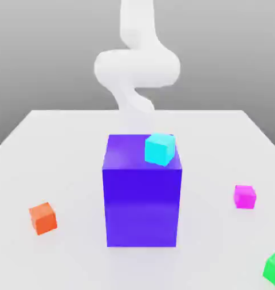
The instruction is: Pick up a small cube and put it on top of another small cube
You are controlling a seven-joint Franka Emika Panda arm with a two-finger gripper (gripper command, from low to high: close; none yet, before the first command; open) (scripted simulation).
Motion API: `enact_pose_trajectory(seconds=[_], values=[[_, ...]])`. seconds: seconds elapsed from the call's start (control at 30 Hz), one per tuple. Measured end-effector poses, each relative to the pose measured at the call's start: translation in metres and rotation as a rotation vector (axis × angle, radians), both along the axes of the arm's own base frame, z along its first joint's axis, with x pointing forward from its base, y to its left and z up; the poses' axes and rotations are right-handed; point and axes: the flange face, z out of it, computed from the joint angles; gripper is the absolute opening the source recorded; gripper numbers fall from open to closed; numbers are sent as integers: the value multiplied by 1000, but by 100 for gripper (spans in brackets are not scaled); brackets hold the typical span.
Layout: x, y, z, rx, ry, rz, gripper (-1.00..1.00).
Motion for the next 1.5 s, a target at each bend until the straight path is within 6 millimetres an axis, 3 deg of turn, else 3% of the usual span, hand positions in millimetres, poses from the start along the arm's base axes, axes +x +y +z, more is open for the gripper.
enact_pose_trajectory(seconds=[0.13, 0.2, 0.3, 0.47, 0.57, 0.6, 0.67, 0.73, 0.9, 0.93, 1.17, 1.4, 1.5], values=[[32, 77, -99, -118, 135, 236, 0], [33, 114, -148, -173, 195, 355, 0], [21, 164, -220, -252, 279, 534, 0], [-35, 230, -336, -374, 410, 845, 0], [-85, 255, -398, -441, 485, 1039, 0], [-111, 266, -418, -470, 505, 1126, 0], [-147, 269, -454, -507, 554, 1244, 0], [-158, 270, -477, -514, 571, 1281, 0], [-162, 269, -526, -514, 578, 1292, 0], [-162, 268, -532, -516, 578, 1292, -100], [-162, 268, -532, -517, 579, 1292, -100], [-158, 269, -475, -516, 580, 1284, -100], [-124, 278, -463, -484, 596, 1214, -100]])
